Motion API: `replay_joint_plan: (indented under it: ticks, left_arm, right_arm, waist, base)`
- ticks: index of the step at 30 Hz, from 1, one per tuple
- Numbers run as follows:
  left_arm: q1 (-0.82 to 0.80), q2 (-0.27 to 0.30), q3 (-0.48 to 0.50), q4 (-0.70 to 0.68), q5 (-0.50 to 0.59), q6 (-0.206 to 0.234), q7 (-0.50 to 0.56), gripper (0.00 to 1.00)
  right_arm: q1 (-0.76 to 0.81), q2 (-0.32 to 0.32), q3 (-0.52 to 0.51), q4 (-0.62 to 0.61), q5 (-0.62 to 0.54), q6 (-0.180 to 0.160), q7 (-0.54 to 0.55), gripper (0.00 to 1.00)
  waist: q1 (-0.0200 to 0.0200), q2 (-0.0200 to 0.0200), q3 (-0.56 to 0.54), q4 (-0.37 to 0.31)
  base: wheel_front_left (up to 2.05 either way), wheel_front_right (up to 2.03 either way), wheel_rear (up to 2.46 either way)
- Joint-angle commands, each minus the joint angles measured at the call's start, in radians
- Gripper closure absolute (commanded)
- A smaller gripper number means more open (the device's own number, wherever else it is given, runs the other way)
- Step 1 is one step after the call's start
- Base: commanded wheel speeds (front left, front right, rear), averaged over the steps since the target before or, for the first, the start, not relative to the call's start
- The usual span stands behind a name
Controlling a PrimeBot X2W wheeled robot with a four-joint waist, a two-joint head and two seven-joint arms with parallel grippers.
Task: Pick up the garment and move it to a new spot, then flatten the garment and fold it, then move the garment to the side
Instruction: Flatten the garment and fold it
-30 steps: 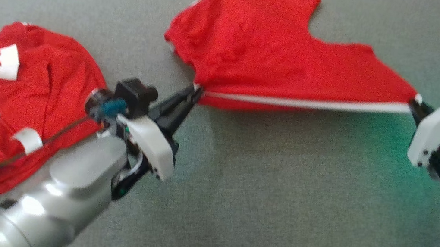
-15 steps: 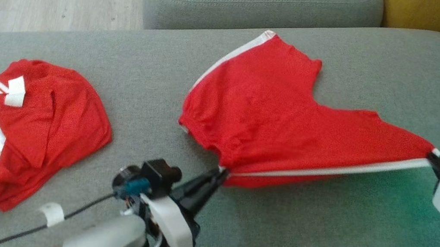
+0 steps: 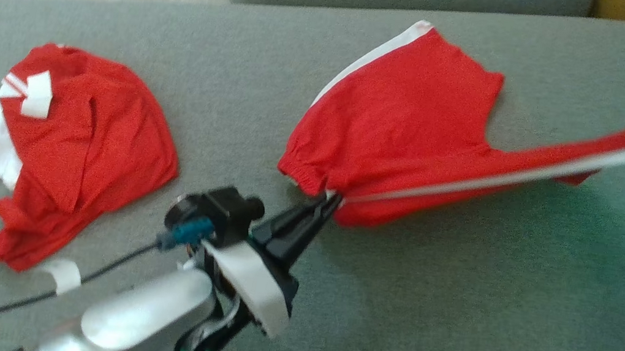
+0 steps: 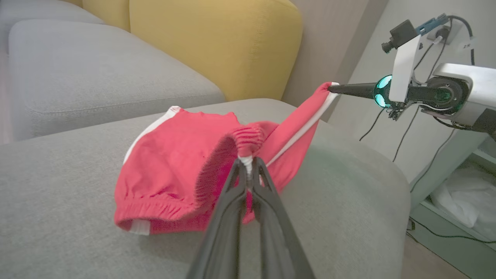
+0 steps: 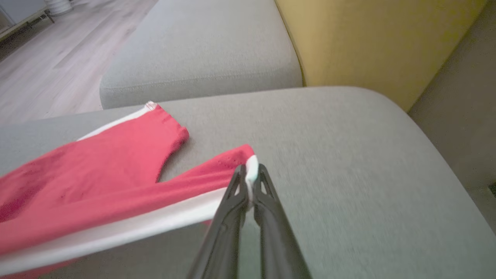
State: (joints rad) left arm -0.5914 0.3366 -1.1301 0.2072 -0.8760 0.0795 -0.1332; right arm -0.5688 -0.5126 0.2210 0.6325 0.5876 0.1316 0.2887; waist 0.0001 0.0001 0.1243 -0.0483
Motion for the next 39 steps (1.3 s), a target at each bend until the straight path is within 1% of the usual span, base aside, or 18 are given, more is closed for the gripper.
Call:
replay_joint_plan:
  ticks: [1, 4, 5, 7, 8, 13, 19, 23, 28, 34, 35, 36, 37, 39]
  left_arm:
    - [-0.06, 0.034, 0.055, -0.021, -0.009, 0.009, -0.002, 1.0]
    - [-0.083, 0.024, 0.063, -0.014, -0.01, 0.007, -0.001, 1.0]
    - [-0.083, 0.024, 0.063, -0.014, -0.01, 0.007, -0.001, 1.0]
    - [-0.104, 0.005, 0.063, -0.01, -0.011, 0.001, 0.004, 1.0]
    - [-0.104, 0.005, 0.063, -0.01, -0.011, 0.001, 0.004, 1.0]
    - [-0.157, -0.018, 0.076, 0.01, -0.01, -0.007, 0.009, 1.0]
    - [-0.217, -0.058, 0.085, 0.055, -0.007, -0.019, 0.01, 1.0]
    - [-0.248, -0.084, 0.081, 0.073, -0.001, -0.039, 0.002, 1.0]
    - [-0.267, -0.112, 0.071, 0.103, 0.004, -0.056, -0.007, 1.0]
    - [-0.283, -0.136, 0.063, 0.139, 0.008, -0.071, -0.017, 1.0]
    - [-0.285, -0.14, 0.062, 0.145, 0.007, -0.072, -0.017, 1.0]
    - [-0.287, -0.142, 0.061, 0.149, 0.007, -0.073, -0.017, 0.98]
    - [-0.289, -0.144, 0.06, 0.16, 0.008, -0.072, -0.016, 0.0]
    - [-0.288, -0.145, 0.06, 0.17, 0.006, -0.071, -0.017, 0.0]
  right_arm:
    - [-0.064, -0.016, -0.022, -0.033, -0.029, -0.001, -0.013, 1.0]
    - [-0.119, 0.021, -0.051, -0.022, -0.084, -0.001, -0.013, 1.0]
    - [-0.119, 0.021, -0.051, -0.022, -0.084, -0.001, -0.013, 1.0]
    - [-0.172, 0.05, -0.073, 0.002, -0.121, -0.001, -0.016, 1.0]
    - [-0.172, 0.05, -0.073, 0.002, -0.121, -0.001, -0.016, 1.0]
    - [-0.276, 0.083, -0.087, 0.065, -0.191, -0.001, -0.044, 1.0]
    - [-0.397, 0.106, -0.074, 0.149, -0.255, -0.001, -0.086, 1.0]
    - [-0.461, 0.118, -0.067, 0.208, -0.273, -0.001, -0.118, 1.0]
    - [-0.51, 0.118, -0.048, 0.288, -0.297, -0.001, -0.158, 1.0]
    - [-0.552, 0.118, -0.039, 0.376, -0.318, -0.001, -0.2, 1.0]
    - [-0.56, 0.118, -0.044, 0.39, -0.322, -0.001, -0.214, 0.0]
    - [-0.568, 0.122, -0.05, 0.404, -0.321, -0.001, -0.225, 0.0]
    - [-0.579, 0.13, -0.052, 0.427, -0.321, -0.001, -0.245, 0.0]
    - [-0.587, 0.14, -0.06, 0.446, -0.313, -0.001, -0.274, 0.0]
  waist:
    - [-0.0001, -0.0001, 0.035, 0.029]
    - [-0.0001, -0.0001, 0.063, 0.059]
    - [-0.0001, -0.0001, 0.063, 0.059]
    - [-0.0001, -0.0001, 0.096, 0.094]
    - [-0.0001, -0.0001, 0.096, 0.094]
    - [-0.0001, -0.0001, 0.161, 0.144]
    - [-0.0001, -0.0001, 0.232, 0.2]
    - [-0.0001, -0.0001, 0.275, 0.235]
    - [-0.0001, -0.0001, 0.305, 0.272]
    - [-0.0001, -0.0001, 0.322, 0.294]
    - [-0.0001, -0.0001, 0.324, 0.295]
    - [-0.0001, -0.0001, 0.326, 0.296]
    - [-0.0001, -0.0001, 0.325, 0.295]
    - [-0.0001, -0.0001, 0.319, 0.29]
  base:
    - [0.0, 0.0, 0.0]
    - [0.0, 0.0, 0.0]
    - [0.0, 0.0, 0.0]
    - [0.0, 0.0, 0.0]
    - [0.0, 0.0, 0.0]
    - [0.0, 0.0, 0.0]
    - [0.0, 0.0, 0.0]
    - [0.0, 0.0, 0.0]
    - [0.0, 0.0, 0.0]
    - [0.0, 0.0, 0.0]
    - [0.0, 0.0, 0.0]
    - [0.0, 0.0, 0.0]
    - [0.0, 0.0, 0.0]
    - [0.0, 0.0, 0.0]
